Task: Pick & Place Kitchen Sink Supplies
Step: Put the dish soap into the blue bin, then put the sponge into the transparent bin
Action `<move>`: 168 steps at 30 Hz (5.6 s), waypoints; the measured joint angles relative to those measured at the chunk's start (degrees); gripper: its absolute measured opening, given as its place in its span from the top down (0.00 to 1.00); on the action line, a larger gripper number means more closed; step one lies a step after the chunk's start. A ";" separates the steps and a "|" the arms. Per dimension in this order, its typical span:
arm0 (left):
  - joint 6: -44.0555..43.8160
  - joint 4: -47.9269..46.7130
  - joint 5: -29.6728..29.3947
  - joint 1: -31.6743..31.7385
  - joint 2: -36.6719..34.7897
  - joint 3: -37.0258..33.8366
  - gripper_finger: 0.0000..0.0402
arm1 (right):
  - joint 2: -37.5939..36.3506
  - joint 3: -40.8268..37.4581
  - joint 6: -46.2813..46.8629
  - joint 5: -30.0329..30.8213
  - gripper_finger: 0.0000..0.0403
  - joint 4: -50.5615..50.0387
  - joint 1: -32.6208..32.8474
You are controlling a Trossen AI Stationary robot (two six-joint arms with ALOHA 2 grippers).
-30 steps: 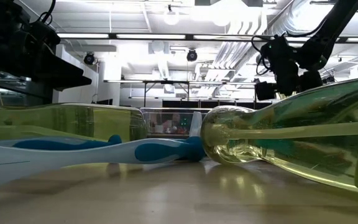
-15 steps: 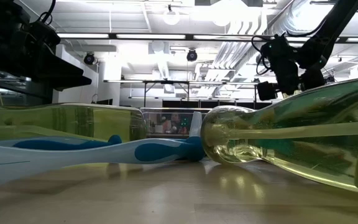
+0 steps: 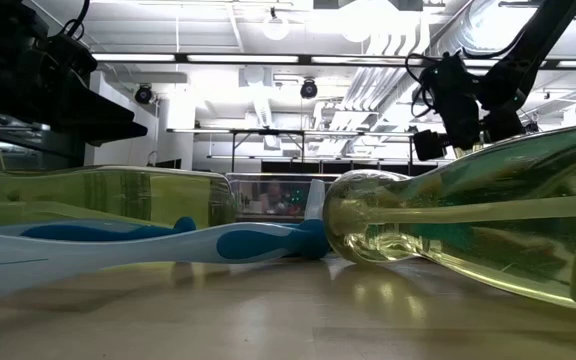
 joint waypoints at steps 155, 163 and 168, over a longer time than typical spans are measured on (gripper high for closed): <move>0.01 0.00 -0.01 0.00 -0.02 0.00 0.30 | -9.40 -0.67 9.92 -74.50 0.15 -72.90 48.89; 0.01 0.00 -0.01 0.00 0.00 0.00 0.30 | -9.49 -1.38 11.92 -74.75 0.35 -71.97 48.90; 0.00 0.00 0.01 -0.01 -0.02 0.00 0.30 | -9.46 -1.44 14.06 -75.03 0.51 -71.89 48.92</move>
